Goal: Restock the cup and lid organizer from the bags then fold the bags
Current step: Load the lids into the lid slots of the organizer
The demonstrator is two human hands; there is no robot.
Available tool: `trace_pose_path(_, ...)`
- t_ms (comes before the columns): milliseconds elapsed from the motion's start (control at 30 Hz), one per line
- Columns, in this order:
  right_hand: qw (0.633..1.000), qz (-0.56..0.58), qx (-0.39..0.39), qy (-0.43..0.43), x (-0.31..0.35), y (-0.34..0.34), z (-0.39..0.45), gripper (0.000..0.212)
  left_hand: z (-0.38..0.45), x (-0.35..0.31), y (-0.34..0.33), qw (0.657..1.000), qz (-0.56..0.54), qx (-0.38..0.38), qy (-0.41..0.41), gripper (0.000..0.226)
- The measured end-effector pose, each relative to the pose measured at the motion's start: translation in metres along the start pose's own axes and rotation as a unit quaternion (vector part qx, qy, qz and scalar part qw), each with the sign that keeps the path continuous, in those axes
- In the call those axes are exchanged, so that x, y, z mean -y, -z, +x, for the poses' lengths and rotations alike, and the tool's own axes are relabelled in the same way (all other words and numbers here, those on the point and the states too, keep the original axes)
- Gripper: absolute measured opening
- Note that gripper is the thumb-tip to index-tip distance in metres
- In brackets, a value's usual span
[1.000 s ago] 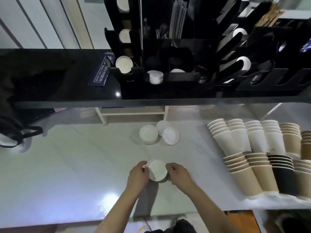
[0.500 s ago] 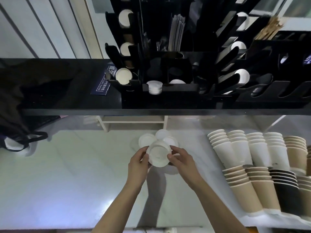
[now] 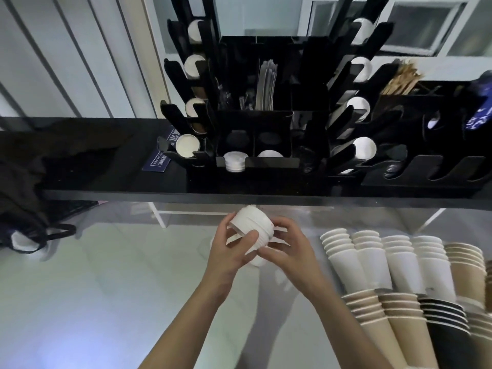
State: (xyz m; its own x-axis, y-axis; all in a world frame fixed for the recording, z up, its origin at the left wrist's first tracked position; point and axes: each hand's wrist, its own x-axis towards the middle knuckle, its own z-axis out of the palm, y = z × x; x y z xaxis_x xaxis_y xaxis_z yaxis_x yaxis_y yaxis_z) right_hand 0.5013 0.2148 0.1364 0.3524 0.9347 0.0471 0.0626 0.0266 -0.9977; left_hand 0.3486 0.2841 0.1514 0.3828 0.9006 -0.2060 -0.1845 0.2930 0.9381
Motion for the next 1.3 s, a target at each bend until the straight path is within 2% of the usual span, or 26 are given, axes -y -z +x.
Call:
trace_pose_path(100,0.999,-0.011,0.011,0.028,0.012,0.005,0.004,0.045,0.003,-0.006,-0.004,0.999,0.009,0.006,-0.031,0.055)
trace_pose_path(233,0.999,-0.007,-0.014,0.044,0.020,0.004,0.014,0.029,0.009,-0.015,-0.003,0.999,0.021,0.016,-0.046,0.060)
trace_pose_path(633,0.996,0.065,-0.027,0.053,0.040,-0.014,0.030,0.018,0.021,-0.041,0.015,0.997,0.018,0.053,-0.061,0.063)
trace_pose_path(800,0.993,0.103,0.007,0.051,0.047,-0.022,0.032,0.018,0.024,-0.050,0.022,0.996,0.000,0.082,-0.042,0.052)
trace_pose_path(1033,0.992,0.108,-0.015,0.060,0.054,-0.036,0.035,0.027,0.035,-0.058,0.032,0.994,0.008,0.096,-0.045,0.057)
trace_pose_path(1100,0.991,0.120,-0.010,0.060,0.053,-0.040,0.039,0.029,0.038,-0.060,0.035,0.994,0.003,0.097,-0.044,0.062)
trace_pose_path(1300,0.991,0.119,0.014,0.058,0.054,-0.047,0.049,0.030,0.049,-0.067,0.045,0.993,0.003,0.110,-0.034,0.060)
